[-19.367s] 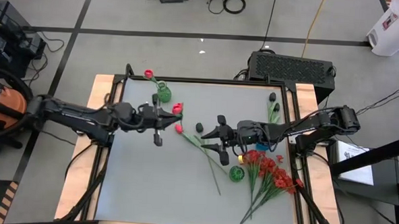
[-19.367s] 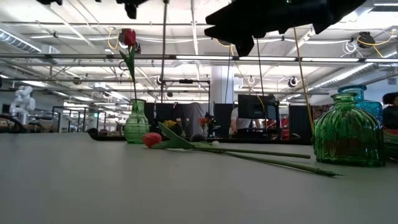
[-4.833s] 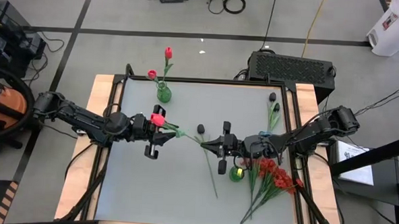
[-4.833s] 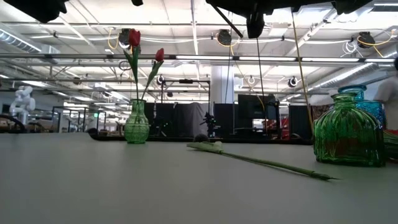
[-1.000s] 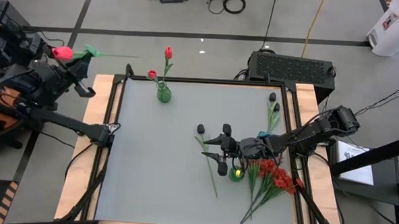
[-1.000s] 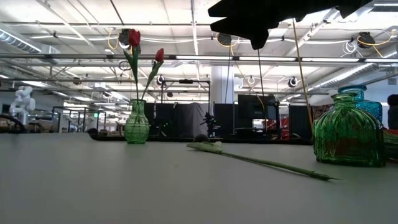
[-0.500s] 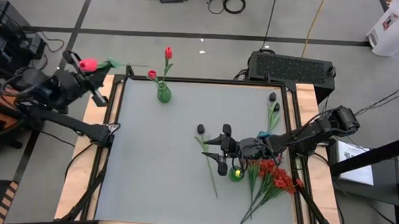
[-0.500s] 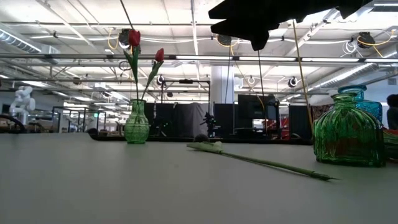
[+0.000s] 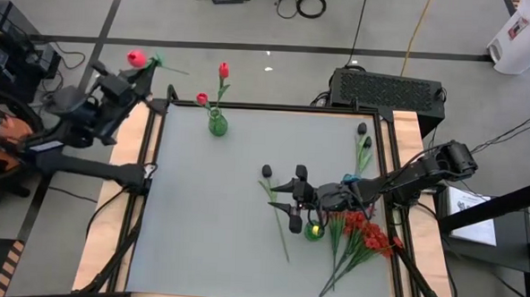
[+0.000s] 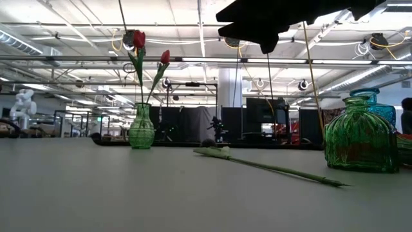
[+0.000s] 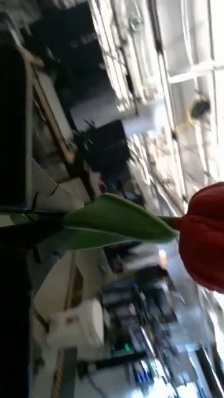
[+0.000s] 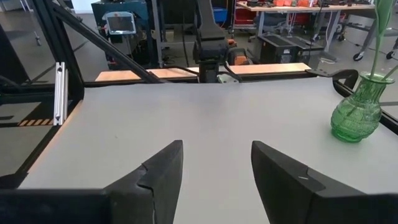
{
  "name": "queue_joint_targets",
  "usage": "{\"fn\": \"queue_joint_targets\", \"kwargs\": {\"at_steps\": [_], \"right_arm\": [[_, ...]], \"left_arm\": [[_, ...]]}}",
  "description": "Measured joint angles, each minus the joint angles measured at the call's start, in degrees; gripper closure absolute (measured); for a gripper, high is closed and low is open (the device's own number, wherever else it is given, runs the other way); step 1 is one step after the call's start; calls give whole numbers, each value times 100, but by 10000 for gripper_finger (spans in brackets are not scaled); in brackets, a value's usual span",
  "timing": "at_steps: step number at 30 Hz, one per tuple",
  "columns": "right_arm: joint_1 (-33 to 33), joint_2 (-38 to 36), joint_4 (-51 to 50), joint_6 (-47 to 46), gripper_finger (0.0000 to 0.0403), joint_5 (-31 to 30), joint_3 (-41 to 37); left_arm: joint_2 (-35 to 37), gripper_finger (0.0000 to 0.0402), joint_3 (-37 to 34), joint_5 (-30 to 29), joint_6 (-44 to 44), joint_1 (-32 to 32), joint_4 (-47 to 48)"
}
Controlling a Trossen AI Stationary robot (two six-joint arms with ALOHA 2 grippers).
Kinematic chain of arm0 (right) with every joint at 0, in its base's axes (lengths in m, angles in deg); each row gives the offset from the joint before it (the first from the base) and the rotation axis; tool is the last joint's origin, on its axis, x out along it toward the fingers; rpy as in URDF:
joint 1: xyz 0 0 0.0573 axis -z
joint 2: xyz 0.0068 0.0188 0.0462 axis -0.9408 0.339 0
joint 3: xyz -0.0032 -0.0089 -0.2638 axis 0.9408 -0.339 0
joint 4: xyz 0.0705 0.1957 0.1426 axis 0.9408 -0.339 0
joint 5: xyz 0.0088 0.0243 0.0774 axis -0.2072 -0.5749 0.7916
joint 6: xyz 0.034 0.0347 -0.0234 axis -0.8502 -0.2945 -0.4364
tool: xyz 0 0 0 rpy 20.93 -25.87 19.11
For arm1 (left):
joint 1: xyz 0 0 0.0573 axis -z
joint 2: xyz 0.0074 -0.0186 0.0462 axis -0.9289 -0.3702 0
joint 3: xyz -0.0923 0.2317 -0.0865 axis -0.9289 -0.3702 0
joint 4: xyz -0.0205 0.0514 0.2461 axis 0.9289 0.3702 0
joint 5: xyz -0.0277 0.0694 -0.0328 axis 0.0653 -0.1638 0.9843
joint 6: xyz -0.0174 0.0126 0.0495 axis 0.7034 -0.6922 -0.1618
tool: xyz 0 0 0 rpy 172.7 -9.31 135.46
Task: Sort flowers into vase by color
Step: Put the pink flower into the top green vase
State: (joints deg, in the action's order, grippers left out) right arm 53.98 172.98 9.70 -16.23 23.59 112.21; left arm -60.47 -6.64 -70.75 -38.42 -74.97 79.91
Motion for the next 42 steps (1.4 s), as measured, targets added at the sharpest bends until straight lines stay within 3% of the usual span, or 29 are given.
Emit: {"fn": "queue_joint_targets", "kwargs": {"at_steps": [10,20,27,36,42], "right_arm": [[0,215,-46,-107,220,21,0],[0,307,-223,-236,220,19,-4],[0,306,-209,-219,220,19,-4],[0,305,-177,-240,220,18,-4],[0,304,-177,-254,220,17,-4]], "left_arm": [[-389,389,0,2379,1502,-2004,895],[-859,389,-2,4208,2139,-3940,1095],[-1102,389,0,6018,2763,-5268,1242],[-1682,389,2,7685,2884,-6251,1284],[-2008,389,2,9164,2770,-6813,1280]]}}
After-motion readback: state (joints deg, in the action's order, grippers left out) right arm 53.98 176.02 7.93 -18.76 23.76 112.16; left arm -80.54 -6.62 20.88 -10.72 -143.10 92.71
